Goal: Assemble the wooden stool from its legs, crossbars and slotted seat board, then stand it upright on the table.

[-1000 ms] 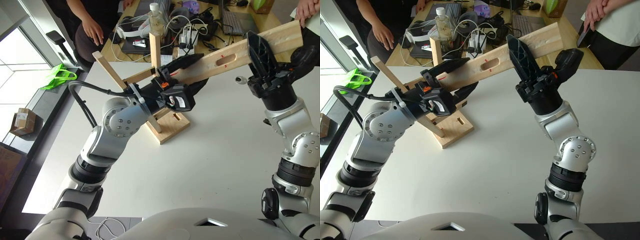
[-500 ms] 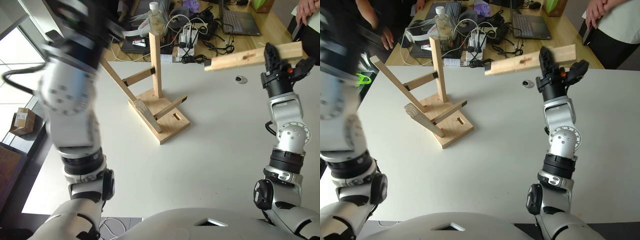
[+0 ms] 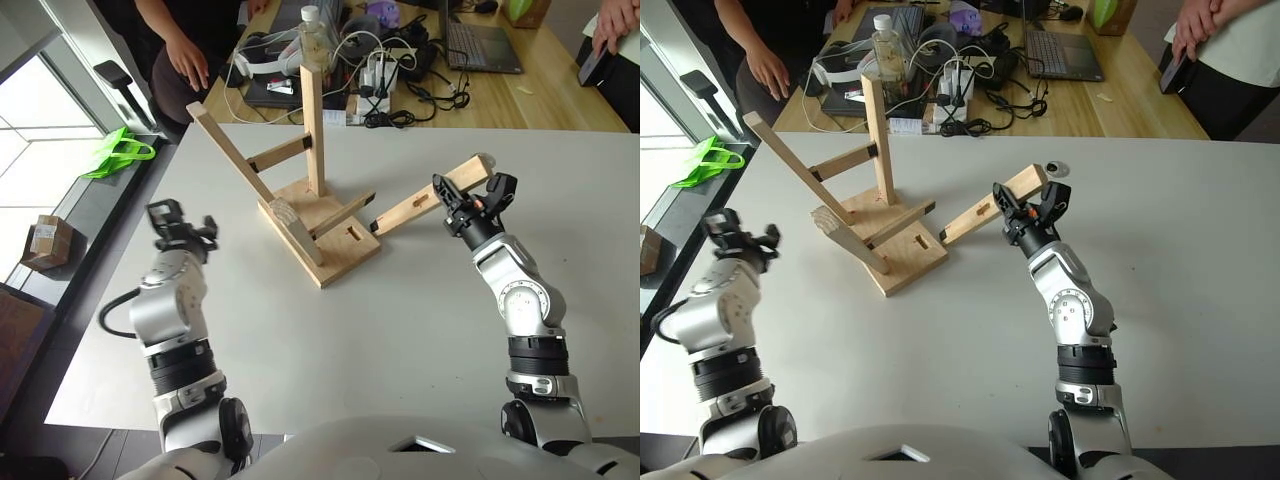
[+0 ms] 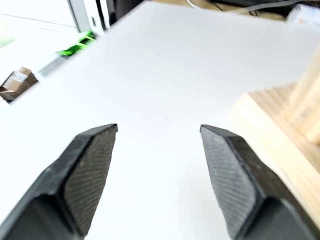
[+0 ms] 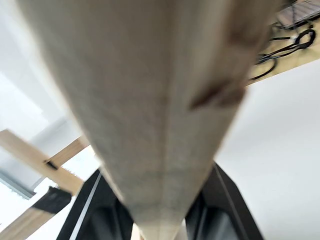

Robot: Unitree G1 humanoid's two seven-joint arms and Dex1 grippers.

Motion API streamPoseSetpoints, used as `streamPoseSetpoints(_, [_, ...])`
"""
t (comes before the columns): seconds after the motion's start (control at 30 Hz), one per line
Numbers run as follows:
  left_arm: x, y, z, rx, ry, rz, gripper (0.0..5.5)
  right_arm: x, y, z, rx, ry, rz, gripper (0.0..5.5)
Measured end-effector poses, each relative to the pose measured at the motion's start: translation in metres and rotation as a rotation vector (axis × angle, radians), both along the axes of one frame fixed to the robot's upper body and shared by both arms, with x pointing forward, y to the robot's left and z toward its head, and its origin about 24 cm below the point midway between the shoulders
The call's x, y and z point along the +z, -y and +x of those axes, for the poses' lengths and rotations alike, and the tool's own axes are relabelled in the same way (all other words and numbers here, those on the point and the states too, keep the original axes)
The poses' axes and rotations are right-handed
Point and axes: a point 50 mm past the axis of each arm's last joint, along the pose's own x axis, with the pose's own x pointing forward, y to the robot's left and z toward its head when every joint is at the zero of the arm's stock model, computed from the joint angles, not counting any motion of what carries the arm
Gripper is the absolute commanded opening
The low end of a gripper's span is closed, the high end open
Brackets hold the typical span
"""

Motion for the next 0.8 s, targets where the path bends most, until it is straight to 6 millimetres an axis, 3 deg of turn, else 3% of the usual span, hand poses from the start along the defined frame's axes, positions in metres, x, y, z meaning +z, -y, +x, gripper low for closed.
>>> streamPoseSetpoints(0.17, [-0.025, 0.035, 0.023, -0.21, -0.123, 0.028, 3.06, 0.001, -0.007, -0.006, 0.071, -0.003, -0.005, 1.0])
streamPoseSetpoints(0.4, [-0.027, 0.042, 0.032, -0.325, -0.125, 0.075, 3.06, 0.003, -0.004, -0.008, 0.076, -0.008, -0.022, 1.0])
streamPoseSetpoints(0.6, [-0.026, 0.057, 0.033, -0.397, -0.113, 0.064, 3.06, 0.014, 0.014, -0.01, 0.004, -0.051, -0.012, 1.0])
streamPoseSetpoints(0.8, [-0.026, 0.058, 0.027, -0.396, -0.106, 0.074, 3.06, 0.027, 0.011, -0.016, 0.027, -0.049, -0.02, 1.0])
